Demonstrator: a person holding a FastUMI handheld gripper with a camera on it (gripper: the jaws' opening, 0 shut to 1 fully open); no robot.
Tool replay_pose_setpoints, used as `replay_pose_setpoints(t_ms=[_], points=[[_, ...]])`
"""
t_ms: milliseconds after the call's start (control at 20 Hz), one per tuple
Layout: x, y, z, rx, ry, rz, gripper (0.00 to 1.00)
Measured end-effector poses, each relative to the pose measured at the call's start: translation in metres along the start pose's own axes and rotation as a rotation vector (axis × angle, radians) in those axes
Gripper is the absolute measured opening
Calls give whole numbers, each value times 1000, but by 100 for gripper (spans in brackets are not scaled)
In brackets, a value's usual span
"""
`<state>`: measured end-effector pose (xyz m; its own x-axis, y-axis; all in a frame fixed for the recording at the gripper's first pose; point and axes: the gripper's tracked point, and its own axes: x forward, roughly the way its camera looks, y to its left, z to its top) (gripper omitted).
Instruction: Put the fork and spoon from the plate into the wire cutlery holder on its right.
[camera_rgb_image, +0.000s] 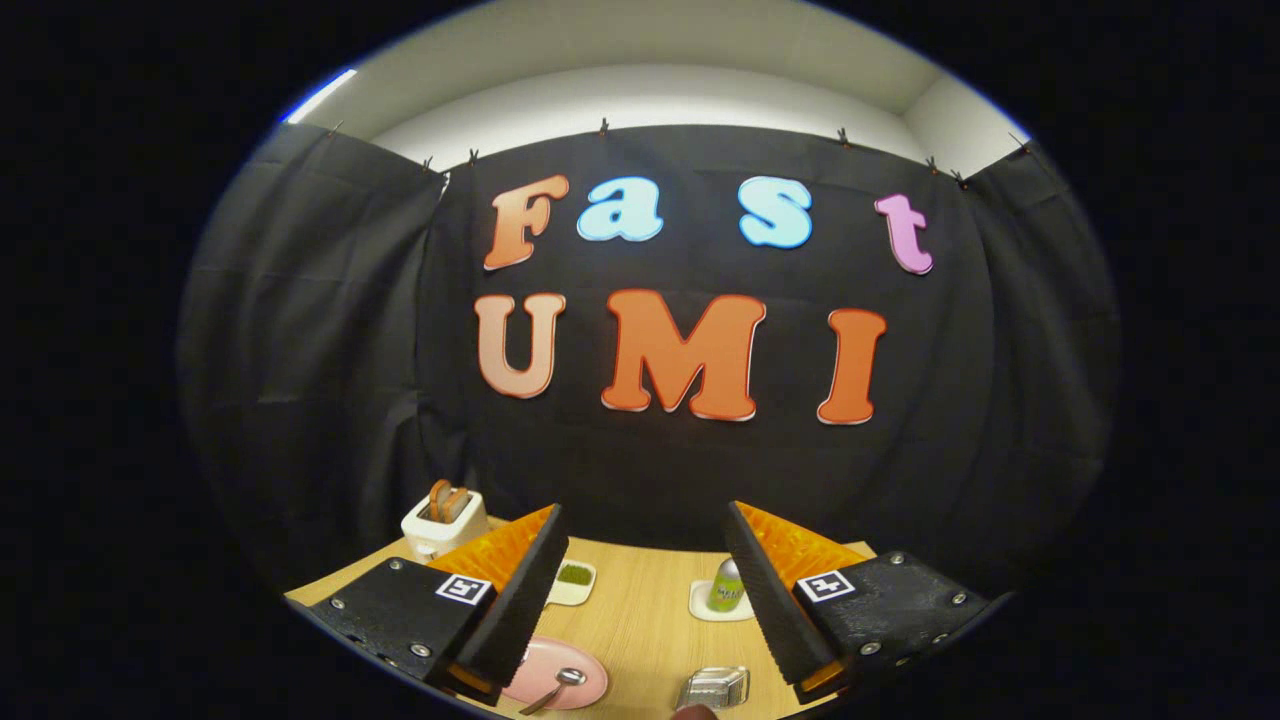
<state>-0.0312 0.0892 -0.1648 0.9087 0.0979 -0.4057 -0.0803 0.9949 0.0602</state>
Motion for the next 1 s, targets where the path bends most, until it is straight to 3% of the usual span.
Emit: replay_pose_setpoints(t_ms=[350,700,1000], points=[[16,55,-111,-10,301,77,95],[8,86,-221,67,639,85,94],[-2,108,-296,88,839,75,93]])
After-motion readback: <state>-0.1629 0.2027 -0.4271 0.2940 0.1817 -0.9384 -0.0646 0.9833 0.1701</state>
